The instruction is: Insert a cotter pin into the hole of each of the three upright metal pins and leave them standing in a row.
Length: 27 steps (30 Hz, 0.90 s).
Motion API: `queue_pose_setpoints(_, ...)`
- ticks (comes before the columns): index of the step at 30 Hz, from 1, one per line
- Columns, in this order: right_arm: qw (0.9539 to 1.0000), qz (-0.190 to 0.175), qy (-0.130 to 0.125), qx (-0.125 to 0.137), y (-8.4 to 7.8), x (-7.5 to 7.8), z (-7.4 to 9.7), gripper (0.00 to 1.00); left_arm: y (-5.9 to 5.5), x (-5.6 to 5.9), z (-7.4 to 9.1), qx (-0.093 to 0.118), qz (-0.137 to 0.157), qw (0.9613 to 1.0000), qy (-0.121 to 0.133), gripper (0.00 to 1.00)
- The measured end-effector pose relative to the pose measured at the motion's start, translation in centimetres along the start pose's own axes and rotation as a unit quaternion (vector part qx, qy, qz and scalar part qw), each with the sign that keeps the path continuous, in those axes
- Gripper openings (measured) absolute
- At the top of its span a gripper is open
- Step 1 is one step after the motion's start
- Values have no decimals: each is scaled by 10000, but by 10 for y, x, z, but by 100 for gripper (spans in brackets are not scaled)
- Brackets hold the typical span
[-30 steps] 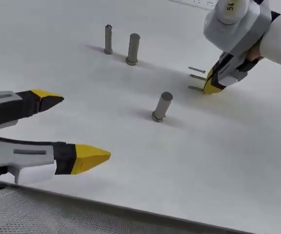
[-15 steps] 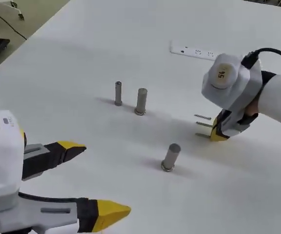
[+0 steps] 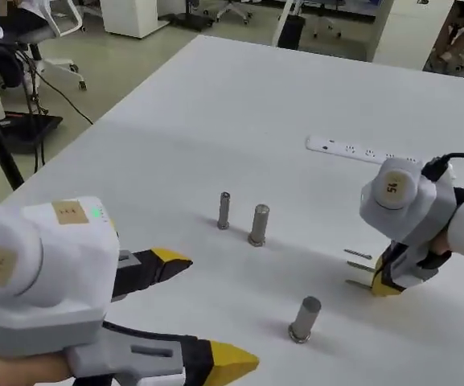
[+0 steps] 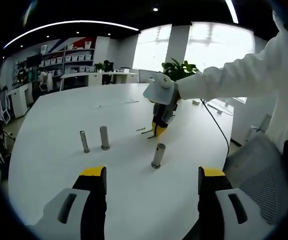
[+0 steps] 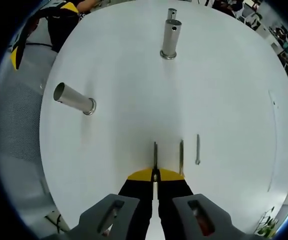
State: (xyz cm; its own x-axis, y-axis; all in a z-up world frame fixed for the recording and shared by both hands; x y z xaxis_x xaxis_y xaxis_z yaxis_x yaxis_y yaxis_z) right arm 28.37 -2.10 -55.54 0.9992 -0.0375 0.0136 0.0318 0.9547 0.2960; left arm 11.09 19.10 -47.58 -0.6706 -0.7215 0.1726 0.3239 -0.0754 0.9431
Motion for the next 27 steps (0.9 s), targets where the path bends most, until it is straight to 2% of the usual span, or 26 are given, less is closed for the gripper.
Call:
queue_pose_setpoints(6, 9997, 171, -157, 66, 1, -1, 14, 0, 3, 3, -6, 131, 67, 9999, -28, 73)
queue_pose_setpoints(13, 9963, 346, -597, 515, 9, -6, 40, 0, 0, 5, -10, 103, 189, 9997, -70, 71)
queue_pose_setpoints(18, 9890, 487, -1081, 888, 15, -18, 59, 0, 6, 5, -14, 123, 246, 9996, -113, 69)
queue_pose_setpoints(21, 9846, 511, -1256, 1102, 18, -26, 66, 0, 13, 3, -16, 188, 264, 9994, -151, 66)
queue_pose_setpoints(23, 9803, 406, -1362, 1369, 20, -33, 71, 0, 18, 1, -18, 254, 288, 9991, -153, 63)
queue_pose_setpoints(27, 9744, 469, -1609, 1499, 19, -41, 80, 0, 29, -2, -22, 445, 364, 9982, -147, 60)
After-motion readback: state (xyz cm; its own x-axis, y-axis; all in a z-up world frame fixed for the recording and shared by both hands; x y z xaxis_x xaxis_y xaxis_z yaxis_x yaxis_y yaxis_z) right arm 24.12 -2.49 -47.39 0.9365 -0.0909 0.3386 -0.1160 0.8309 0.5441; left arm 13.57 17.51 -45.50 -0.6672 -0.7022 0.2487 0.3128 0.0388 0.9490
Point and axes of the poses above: the centre of the closed fingertips' face, and the gripper's own axes: z roughly backward along the fingers, x roughly to its right, y roughly out of its top, the point moved 6 cm from there along z, roughly backward along the fingers, and after that the axes turned 10 degrees about x, right-handed, at the moved point
